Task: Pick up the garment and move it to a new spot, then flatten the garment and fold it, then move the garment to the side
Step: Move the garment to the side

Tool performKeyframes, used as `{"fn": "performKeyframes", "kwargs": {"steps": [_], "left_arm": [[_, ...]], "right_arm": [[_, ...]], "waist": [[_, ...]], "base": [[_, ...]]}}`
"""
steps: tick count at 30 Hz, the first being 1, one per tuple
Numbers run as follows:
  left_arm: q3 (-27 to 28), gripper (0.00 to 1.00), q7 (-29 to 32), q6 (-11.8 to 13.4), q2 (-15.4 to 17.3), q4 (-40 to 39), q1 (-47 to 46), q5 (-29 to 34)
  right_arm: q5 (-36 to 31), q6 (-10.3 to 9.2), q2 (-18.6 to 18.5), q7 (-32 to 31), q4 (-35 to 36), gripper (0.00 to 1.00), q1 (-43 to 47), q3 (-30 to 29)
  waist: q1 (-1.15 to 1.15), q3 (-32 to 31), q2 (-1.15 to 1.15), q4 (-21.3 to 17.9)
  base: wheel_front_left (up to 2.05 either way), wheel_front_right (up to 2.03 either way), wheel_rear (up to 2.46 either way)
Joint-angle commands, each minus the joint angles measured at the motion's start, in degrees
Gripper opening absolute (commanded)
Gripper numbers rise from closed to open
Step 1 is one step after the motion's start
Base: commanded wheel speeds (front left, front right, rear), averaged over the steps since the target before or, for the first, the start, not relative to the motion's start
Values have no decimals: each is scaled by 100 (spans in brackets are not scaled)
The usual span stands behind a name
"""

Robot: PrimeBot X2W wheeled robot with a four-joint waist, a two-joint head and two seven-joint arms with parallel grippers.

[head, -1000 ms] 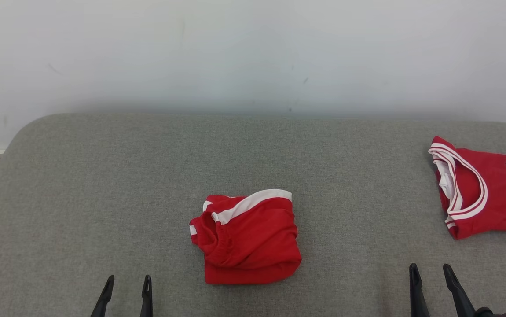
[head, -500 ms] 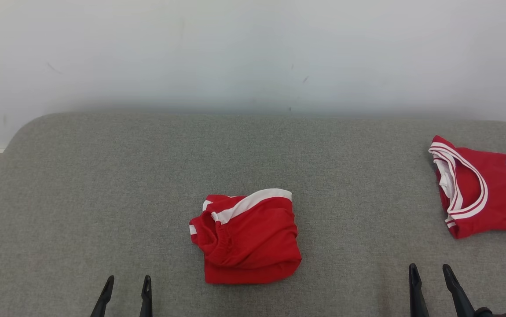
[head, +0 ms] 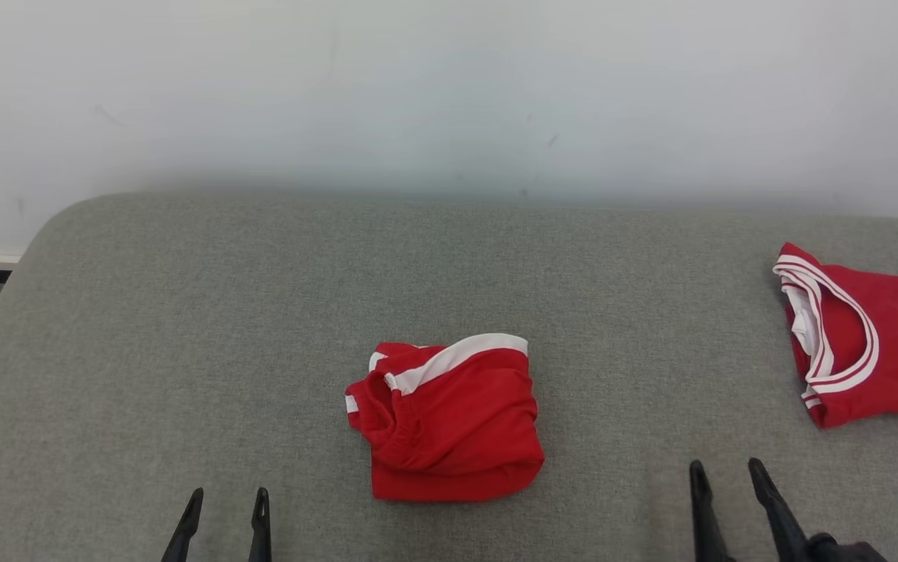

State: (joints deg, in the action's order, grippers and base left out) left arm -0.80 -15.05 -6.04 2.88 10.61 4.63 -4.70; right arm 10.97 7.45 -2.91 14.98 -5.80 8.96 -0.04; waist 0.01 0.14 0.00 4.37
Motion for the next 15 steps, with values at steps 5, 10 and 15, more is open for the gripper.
{"fn": "performKeyframes", "kwargs": {"steps": [5,10,15], "left_arm": [[-58,100,-20,18,0,18,-17,-61],[-130,100,-20,38,0,29,-99,-112],[-269,100,-20,38,1,62,-208,-169]], "right_arm": [[-38,5,4,20,-161,100,-621,517],[135,5,3,19,-1033,100,-1474,891],[464,5,3,18,-2301,100,-2393,970]], "waist": [[-1,55,0,179],[-1,176,0,390],[-1,315,0,698]], "base": [[0,0,0],[0,0,0],[0,0,0]]}}
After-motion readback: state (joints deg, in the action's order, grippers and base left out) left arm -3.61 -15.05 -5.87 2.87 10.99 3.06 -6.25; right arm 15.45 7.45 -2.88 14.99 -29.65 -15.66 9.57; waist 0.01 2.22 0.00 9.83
